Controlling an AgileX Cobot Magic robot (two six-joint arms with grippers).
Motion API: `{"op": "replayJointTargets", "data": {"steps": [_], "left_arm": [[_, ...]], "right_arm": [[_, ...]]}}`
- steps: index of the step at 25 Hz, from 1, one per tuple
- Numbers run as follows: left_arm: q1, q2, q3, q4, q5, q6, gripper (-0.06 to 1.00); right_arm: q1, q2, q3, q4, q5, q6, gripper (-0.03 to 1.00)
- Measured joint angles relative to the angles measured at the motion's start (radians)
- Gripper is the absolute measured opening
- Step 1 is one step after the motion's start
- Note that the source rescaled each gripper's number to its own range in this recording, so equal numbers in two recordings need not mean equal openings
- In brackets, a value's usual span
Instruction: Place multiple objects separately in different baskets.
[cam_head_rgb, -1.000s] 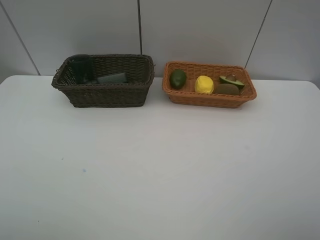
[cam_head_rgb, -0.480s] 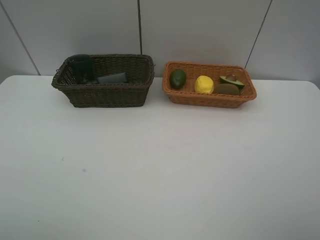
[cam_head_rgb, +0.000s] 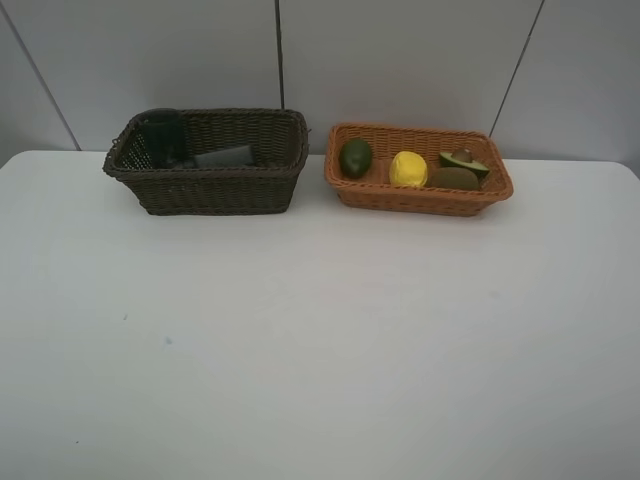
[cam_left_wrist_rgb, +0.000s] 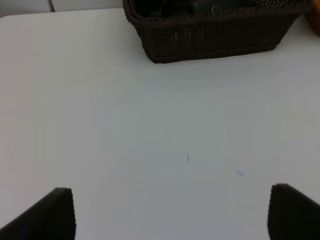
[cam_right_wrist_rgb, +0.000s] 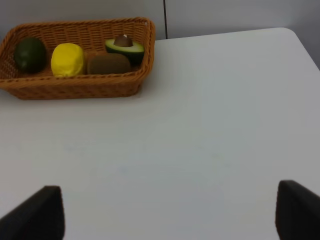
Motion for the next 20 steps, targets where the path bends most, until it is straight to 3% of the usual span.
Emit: {"op": "replayJointTargets", "data": {"steps": [20], "left_arm": [[0.0, 0.0, 0.0, 0.0, 0.0, 0.0, 0.99]], "right_arm": [[0.0, 0.0, 0.0, 0.0, 0.0, 0.0, 1.0]]}}
